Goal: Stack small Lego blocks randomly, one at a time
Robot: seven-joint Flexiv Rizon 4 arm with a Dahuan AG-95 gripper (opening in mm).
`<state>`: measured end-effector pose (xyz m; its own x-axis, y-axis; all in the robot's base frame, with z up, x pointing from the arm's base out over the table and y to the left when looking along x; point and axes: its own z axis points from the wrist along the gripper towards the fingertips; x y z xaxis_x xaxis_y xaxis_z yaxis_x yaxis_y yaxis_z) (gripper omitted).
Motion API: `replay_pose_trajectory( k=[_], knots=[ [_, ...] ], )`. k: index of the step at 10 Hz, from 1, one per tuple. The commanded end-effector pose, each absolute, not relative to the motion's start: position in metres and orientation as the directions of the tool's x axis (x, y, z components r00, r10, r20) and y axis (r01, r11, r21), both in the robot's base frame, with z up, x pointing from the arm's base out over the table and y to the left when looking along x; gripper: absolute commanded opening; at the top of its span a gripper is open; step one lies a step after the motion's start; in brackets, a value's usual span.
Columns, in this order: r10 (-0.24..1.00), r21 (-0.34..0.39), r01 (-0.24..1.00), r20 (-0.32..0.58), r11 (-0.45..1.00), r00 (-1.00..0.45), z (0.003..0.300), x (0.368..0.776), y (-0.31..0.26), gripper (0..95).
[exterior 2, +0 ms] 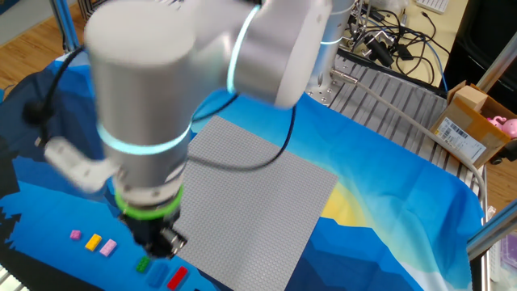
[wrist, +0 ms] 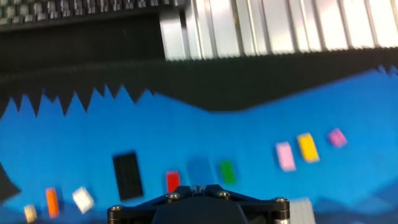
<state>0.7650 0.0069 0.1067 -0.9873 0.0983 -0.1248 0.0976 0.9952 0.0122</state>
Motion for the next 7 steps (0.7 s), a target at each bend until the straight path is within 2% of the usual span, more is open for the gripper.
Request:
replay_pose_trajectory(
  k=[1, 2, 3, 7],
  knots=[
    [0.106, 0.018, 0.105, -0.125, 0.994, -0.986, 0.0959, 0.7707, 0.0068, 0.0],
    [0.107, 0.015, 0.106, -0.110, 0.994, -0.988, 0.0948, 0.7719, 0.0055, 0.0],
    [0.116, 0.019, 0.115, -0.113, 0.993, -0.987, 0.0942, 0.7722, 0.0049, 19.0],
    [0.125, 0.024, 0.123, -0.120, 0.992, -0.985, 0.0981, 0.7660, 0.0092, 19.0]
  ],
)
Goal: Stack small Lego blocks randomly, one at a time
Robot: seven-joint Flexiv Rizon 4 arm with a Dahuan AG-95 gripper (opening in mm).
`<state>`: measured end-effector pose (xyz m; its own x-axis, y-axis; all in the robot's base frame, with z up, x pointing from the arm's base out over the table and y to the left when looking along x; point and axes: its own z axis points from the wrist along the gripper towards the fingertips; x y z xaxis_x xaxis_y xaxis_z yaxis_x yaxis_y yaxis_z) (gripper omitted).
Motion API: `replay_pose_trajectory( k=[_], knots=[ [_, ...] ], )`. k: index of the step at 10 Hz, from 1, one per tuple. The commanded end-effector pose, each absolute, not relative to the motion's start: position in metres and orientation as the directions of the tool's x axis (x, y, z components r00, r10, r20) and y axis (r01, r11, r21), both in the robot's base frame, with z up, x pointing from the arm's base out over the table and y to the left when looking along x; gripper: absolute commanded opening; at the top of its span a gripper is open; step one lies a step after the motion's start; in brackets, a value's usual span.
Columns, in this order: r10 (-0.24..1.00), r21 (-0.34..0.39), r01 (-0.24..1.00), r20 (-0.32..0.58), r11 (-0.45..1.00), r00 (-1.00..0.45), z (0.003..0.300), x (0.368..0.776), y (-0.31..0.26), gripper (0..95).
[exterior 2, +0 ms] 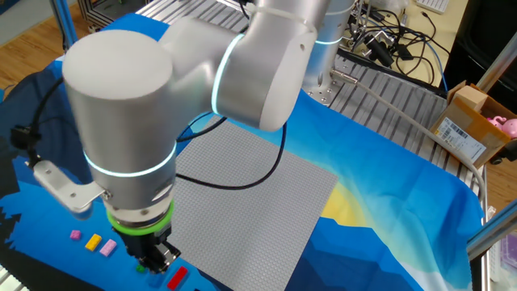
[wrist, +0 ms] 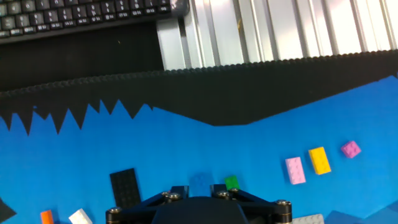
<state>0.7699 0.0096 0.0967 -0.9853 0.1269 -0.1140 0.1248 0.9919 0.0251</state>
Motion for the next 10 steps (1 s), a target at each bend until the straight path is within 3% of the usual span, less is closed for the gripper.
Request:
replay_pose_trajectory(
  k=[1, 10],
  knots=[
    [0.125, 0.023, 0.123, -0.124, 0.992, -0.984, 0.0977, 0.7649, 0.0088, 19.0],
    [0.112, 0.023, 0.109, -0.148, 0.994, -0.983, 0.0969, 0.7622, 0.0080, 19.0]
  ],
)
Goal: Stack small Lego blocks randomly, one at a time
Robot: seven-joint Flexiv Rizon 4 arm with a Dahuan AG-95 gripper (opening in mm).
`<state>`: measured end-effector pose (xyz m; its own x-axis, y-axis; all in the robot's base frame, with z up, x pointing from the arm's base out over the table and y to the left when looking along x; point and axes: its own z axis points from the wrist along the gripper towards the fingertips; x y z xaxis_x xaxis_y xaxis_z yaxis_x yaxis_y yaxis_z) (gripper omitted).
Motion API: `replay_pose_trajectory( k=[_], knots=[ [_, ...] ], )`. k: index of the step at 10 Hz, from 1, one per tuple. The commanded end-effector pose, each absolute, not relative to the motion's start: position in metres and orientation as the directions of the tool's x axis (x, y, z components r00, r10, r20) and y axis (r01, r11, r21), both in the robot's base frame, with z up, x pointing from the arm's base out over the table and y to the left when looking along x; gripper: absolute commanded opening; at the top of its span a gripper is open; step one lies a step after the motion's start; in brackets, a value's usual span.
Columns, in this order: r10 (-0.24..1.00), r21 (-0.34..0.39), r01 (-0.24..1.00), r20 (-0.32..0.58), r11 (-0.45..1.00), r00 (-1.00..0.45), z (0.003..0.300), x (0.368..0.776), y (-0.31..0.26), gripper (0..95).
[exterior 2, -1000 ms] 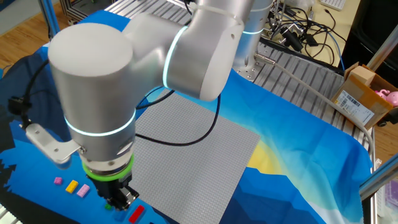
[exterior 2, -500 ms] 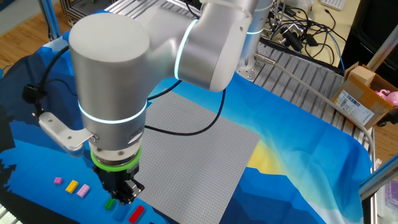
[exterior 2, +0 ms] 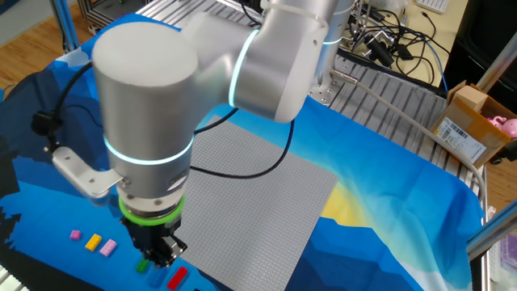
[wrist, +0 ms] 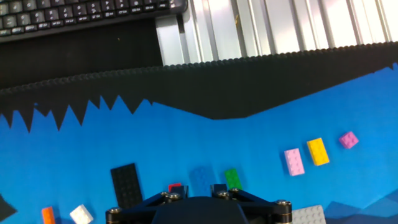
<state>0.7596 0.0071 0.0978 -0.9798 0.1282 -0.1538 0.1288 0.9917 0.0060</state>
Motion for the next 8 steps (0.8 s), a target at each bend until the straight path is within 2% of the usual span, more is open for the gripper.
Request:
replay_pose_trajectory(
  k=[1, 4, 5, 8],
  knots=[
    [0.098, 0.021, 0.096, -0.152, 0.995, -0.984, 0.0969, 0.7622, 0.0080, 19.0],
    [0.095, 0.035, 0.091, -0.147, 0.995, -0.985, 0.0969, 0.7622, 0.0080, 19.0],
    [0.100, 0.069, 0.092, -0.128, 0.993, -0.987, 0.0969, 0.7622, 0.0080, 19.0],
    [0.109, 0.074, 0.102, -0.103, 0.992, -0.989, 0.0969, 0.7622, 0.0080, 19.0]
  ],
)
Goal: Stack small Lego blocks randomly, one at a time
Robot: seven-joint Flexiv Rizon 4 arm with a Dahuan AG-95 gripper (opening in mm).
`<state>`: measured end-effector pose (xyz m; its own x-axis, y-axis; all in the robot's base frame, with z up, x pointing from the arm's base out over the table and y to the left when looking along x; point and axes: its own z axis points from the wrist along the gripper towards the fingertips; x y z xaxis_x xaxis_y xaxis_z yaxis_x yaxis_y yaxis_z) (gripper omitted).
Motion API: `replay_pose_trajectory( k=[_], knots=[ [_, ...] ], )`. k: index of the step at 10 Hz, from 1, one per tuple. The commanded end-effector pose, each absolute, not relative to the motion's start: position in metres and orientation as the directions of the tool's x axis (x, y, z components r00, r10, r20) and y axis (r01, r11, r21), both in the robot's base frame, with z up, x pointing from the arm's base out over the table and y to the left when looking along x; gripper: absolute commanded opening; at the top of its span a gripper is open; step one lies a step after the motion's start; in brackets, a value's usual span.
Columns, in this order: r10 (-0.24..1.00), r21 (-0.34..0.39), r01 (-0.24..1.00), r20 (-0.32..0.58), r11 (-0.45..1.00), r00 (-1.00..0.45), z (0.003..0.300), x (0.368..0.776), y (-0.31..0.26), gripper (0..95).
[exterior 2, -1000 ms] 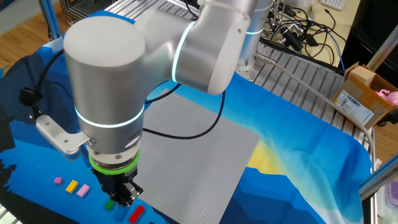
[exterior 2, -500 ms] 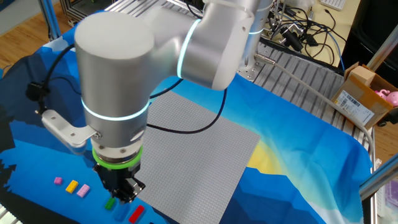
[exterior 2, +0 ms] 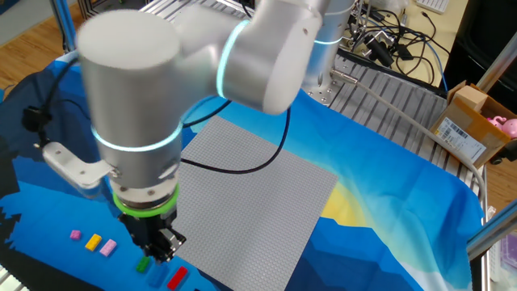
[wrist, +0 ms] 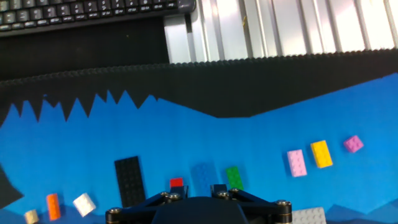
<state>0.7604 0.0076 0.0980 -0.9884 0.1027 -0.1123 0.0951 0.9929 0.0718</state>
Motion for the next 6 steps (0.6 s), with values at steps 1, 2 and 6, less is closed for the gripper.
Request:
replay_pose_trajectory(
  k=[1, 2, 6],
  knots=[
    [0.110, 0.072, 0.103, -0.092, 0.992, -0.990, 0.094, 0.767, 0.011, 19.0],
    [0.113, 0.068, 0.107, -0.086, 0.992, -0.990, 0.088, 0.774, 0.017, 19.0],
    [0.122, 0.059, 0.118, -0.077, 0.991, -0.990, 0.060, 0.781, 0.025, 19.0]
  ],
)
